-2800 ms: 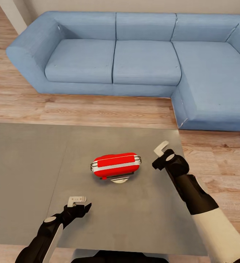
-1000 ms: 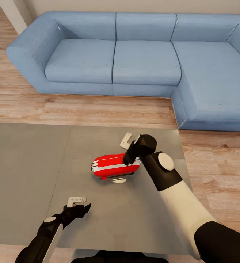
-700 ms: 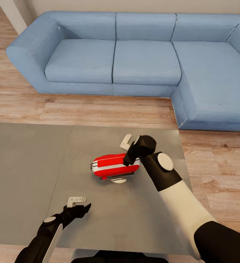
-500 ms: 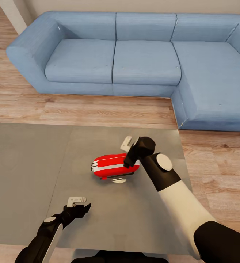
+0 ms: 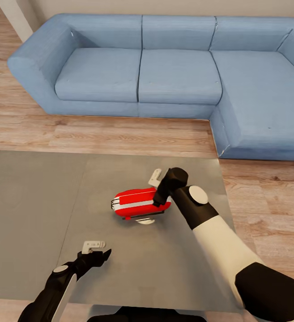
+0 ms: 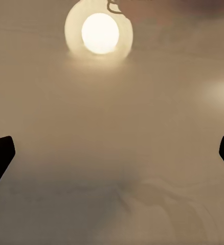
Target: Turn on the radio receiver that's on the table in the living room.
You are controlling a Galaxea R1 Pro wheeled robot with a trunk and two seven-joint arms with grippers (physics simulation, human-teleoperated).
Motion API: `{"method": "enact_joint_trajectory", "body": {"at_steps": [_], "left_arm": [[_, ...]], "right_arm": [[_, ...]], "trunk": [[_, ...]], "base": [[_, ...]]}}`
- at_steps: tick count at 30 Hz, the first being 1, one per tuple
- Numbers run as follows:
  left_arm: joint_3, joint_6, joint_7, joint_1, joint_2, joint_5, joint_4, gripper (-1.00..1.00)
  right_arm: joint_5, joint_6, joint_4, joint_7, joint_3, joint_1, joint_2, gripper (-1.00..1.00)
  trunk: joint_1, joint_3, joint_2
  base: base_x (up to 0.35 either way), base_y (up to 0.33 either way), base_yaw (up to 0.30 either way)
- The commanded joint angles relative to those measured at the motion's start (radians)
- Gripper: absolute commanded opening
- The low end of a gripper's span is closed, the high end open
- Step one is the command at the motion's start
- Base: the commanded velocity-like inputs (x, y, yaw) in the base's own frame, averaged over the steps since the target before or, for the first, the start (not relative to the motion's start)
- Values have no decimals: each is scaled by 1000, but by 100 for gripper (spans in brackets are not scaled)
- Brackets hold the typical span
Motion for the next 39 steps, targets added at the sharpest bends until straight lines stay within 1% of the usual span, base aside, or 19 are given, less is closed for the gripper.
{"method": "enact_joint_trajectory", "body": {"at_steps": [1,12,35,36,37,39], "left_arm": [[1,0,0,0,0,0,0,100],[3,0,0,0,0,0,0,100],[3,-1,0,0,0,1,0,100],[3,-1,0,0,-1,1,0,100],[3,-1,0,0,-1,1,0,100],[3,-1,0,0,-1,0,0,100]], "right_arm": [[-1,0,8,-2,0,-4,0,100],[-3,-1,25,-6,0,-30,0,100],[-6,0,25,-6,0,-31,0,100],[-11,0,23,-6,0,-31,0,100],[-28,1,20,-6,0,-31,0,100],[-47,1,18,-6,0,-31,0,100]], "trunk": [[0,0,0],[0,0,0],[0,0,0],[0,0,0],[0,0,0],[0,0,0]], "base": [[0,0,0],[0,0,0],[0,0,0],[0,0,0],[0,0,0],[0,0,0]]}}
